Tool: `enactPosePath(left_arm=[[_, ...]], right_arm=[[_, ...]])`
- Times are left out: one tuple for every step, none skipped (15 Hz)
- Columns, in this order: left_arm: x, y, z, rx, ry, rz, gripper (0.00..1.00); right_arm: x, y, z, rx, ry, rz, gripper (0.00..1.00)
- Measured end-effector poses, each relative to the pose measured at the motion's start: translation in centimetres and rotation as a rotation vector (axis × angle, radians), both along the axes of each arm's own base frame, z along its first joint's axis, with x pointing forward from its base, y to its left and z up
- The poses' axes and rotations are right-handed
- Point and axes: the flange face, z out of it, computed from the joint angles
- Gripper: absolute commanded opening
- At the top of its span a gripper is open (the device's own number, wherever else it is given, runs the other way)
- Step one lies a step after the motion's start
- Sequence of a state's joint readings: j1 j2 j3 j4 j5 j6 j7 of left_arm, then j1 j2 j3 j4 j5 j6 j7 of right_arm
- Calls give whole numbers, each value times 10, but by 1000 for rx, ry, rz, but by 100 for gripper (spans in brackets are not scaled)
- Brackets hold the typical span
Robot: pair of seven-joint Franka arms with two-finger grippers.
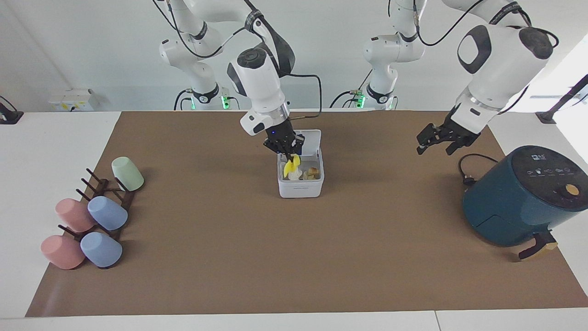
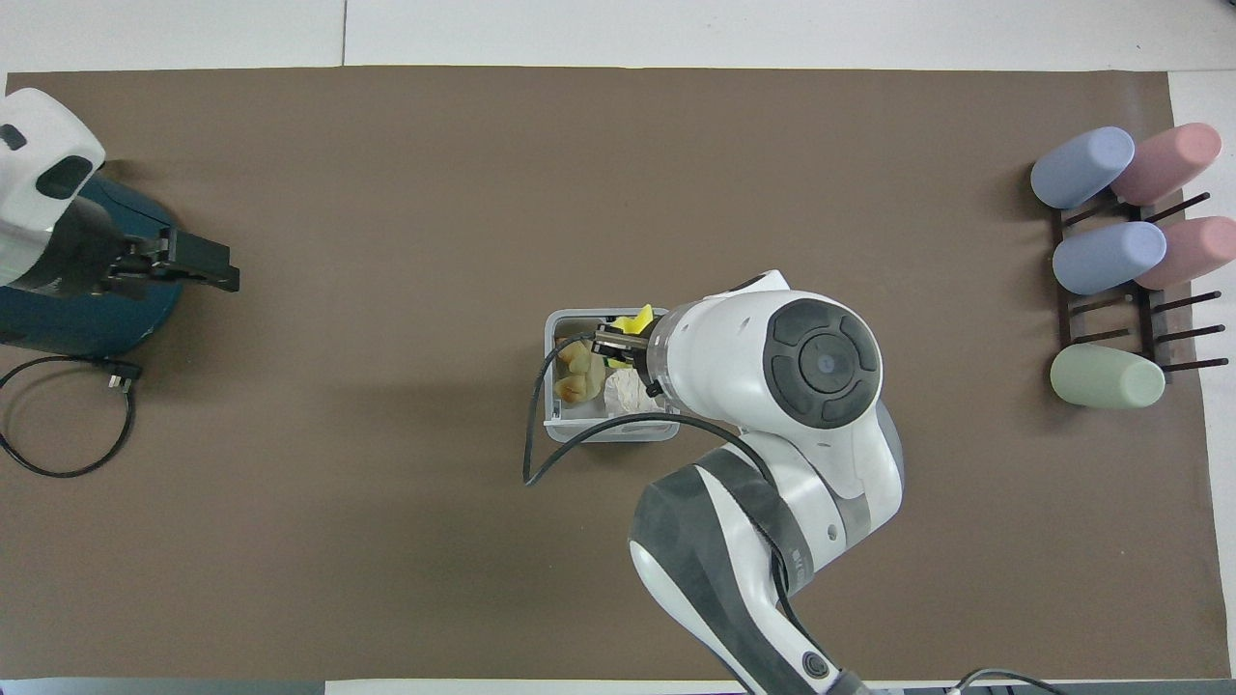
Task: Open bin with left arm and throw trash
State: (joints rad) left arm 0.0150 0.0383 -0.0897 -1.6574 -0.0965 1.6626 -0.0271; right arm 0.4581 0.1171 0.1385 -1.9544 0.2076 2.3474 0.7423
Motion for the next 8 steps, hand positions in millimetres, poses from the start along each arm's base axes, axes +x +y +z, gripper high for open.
enactPosePath(left_arm=[[-4, 2, 15, 23, 20, -9, 100], [-8, 2, 28, 41, 35, -18, 100], [-10, 0, 39, 54, 38, -26, 100], [-12, -2, 46, 62, 38, -34, 100], [-13, -4, 48, 67, 40, -46, 100], [-14, -7, 45, 69, 48, -58, 100], [-14, -7, 41, 71, 57, -70, 100], [-15, -7, 35, 71, 67, -82, 100]], right_arm=[[-3, 5, -1, 12, -4, -2, 0], [-5, 8, -2, 14, -5, -1, 0], [-8, 11, -4, 14, -4, 3, 26], [-10, 13, -6, 12, 0, 7, 98], [-12, 14, -9, 9, 5, 9, 100], [-13, 14, -11, 7, 8, 9, 100], [-13, 14, -12, 7, 9, 8, 100], [-13, 14, -12, 7, 9, 7, 100]])
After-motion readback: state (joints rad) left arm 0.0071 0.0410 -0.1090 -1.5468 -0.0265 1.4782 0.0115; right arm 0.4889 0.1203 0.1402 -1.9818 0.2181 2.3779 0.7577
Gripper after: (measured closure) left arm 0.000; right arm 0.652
